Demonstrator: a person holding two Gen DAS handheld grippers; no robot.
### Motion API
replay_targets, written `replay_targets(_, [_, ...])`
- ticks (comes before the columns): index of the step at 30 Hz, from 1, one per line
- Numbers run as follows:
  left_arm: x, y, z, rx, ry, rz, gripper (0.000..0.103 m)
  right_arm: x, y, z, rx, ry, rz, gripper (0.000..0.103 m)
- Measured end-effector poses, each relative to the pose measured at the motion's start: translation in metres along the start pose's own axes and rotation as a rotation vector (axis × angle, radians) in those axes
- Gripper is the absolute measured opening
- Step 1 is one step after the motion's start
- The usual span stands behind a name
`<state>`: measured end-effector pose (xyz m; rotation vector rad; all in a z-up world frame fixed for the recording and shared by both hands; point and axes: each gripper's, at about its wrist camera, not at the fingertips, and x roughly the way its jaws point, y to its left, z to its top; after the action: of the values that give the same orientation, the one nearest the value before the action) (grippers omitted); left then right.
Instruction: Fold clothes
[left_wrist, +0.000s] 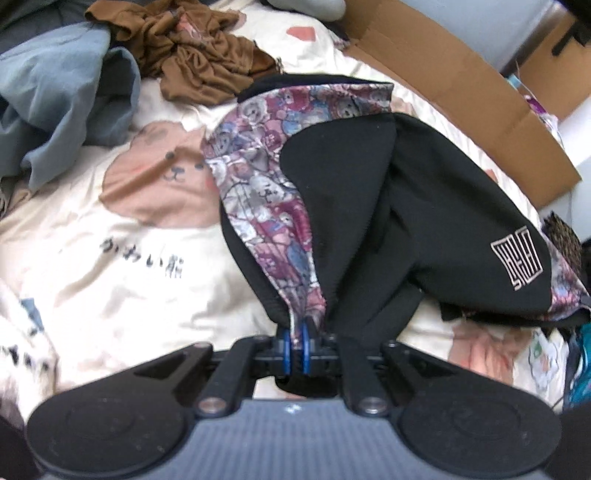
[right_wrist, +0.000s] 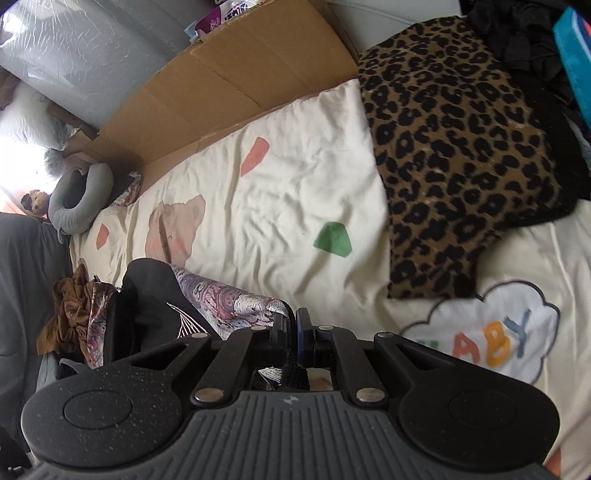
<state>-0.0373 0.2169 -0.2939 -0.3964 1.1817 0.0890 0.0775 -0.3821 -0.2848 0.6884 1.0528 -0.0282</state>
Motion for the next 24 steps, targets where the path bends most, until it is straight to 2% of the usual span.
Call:
replay_targets(8, [-0.023,0.005,-0.039,0.038,0.068,0.009,0.007,-0.023,-0.019,-0.023,0.013,0.034,-0.033,0.002])
replay_targets(20, [-0.032,0.015,-0.085,0.073,0.181,0.002,0.007,-0.035,-0.047,-0.057,0.053,0.099,-0.098,0.002])
replay_targets(22, [-0.028,0.018,-0.089,0.071,0.211,0.001,0.008,-0.033,-0.051,-0.062,0.063,0.118,-0.107,0.003])
replay_targets(24, [-0.03,0.02,-0.091,0.084,0.223,0.018,0.017,-0.034,-0.052,-0.064,0.06,0.129,-0.116,0.006])
